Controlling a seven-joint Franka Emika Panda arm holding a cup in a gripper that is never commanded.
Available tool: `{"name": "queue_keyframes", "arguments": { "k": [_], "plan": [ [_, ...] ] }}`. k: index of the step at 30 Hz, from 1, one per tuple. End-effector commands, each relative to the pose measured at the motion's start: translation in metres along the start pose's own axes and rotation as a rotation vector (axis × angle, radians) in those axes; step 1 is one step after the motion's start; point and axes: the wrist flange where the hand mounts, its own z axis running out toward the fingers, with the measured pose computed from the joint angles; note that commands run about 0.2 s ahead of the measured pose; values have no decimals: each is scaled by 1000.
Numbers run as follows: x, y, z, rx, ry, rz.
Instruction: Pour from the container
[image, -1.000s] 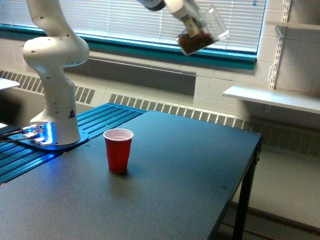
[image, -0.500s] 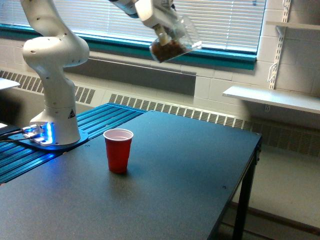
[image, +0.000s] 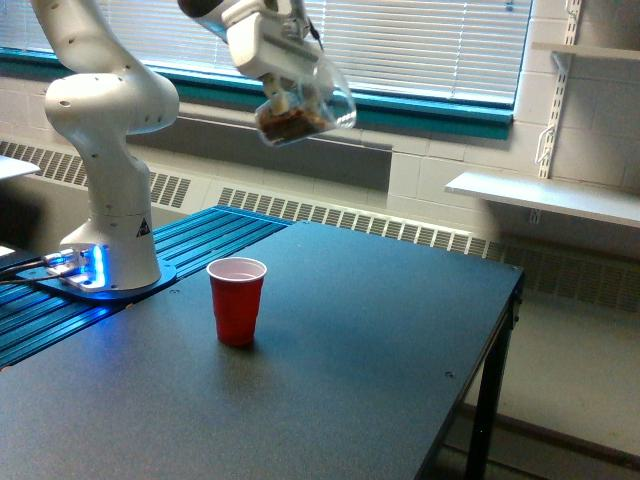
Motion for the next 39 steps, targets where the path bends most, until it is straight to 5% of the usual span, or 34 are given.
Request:
{"name": "queue_keyframes", "arguments": {
  "k": [1, 39],
  "plan": [
    [-14, 17, 3, -42, -16, 46],
    [-87, 70, 22, -250, -192, 75]
  ]
}}
